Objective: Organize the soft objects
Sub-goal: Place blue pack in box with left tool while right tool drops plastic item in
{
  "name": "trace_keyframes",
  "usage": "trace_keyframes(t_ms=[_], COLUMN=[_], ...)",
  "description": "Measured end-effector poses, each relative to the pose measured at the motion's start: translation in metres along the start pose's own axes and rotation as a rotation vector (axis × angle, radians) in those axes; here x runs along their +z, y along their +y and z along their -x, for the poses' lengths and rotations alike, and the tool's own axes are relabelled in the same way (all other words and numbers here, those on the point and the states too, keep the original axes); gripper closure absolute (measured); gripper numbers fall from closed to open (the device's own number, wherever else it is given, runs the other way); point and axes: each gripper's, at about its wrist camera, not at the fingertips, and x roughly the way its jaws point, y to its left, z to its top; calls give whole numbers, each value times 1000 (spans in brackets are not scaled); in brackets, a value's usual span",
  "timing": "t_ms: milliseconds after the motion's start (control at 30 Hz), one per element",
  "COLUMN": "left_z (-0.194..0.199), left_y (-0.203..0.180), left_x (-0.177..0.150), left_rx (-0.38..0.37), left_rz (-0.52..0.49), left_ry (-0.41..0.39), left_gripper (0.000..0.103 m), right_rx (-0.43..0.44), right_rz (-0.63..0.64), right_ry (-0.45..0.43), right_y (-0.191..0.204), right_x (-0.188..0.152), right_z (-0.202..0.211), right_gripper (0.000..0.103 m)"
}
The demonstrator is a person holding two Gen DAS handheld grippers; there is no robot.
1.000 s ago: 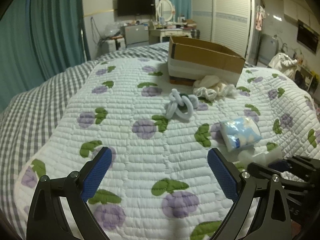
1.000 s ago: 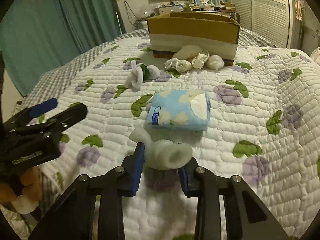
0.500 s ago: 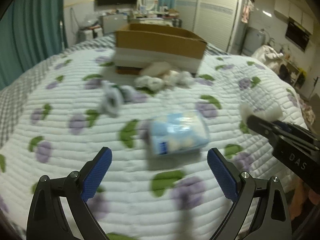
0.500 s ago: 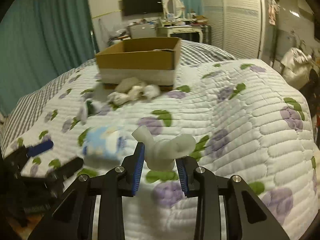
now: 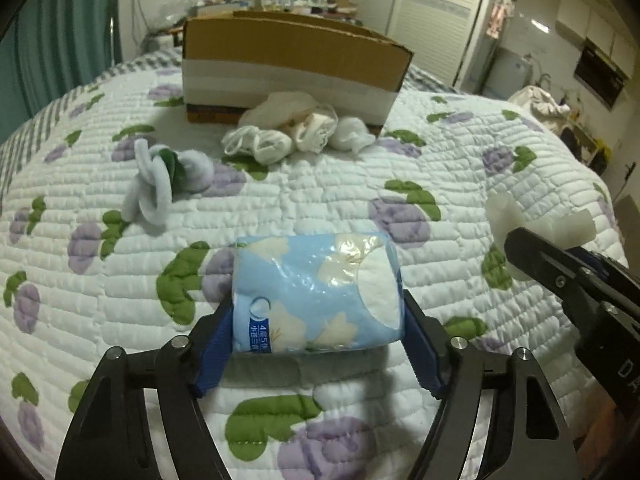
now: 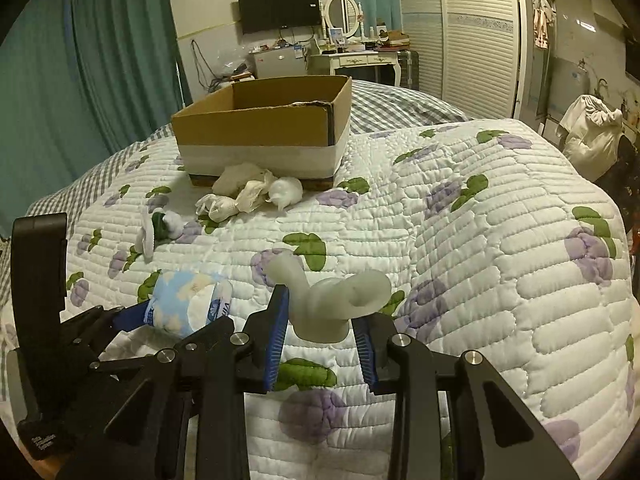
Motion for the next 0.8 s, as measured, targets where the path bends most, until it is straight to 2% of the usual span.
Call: trace_keyframes(t_ms=[400,567,800], left_z=[69,97,118], left_y=[17,25,33], left_x=[18,46,108], left_rx=[25,48,69], left_rz=[-20,-45,-69], left_ry=[-91,-157,-266], left_gripper=[30,30,30], right_rx=[53,103,75], right_rz=[8,52,181], right_ry=[-47,-97,-206], right_y=[17,34,53], right_x=[13,45,119], right_z=[31,53,74], right_gripper=[72,72,71])
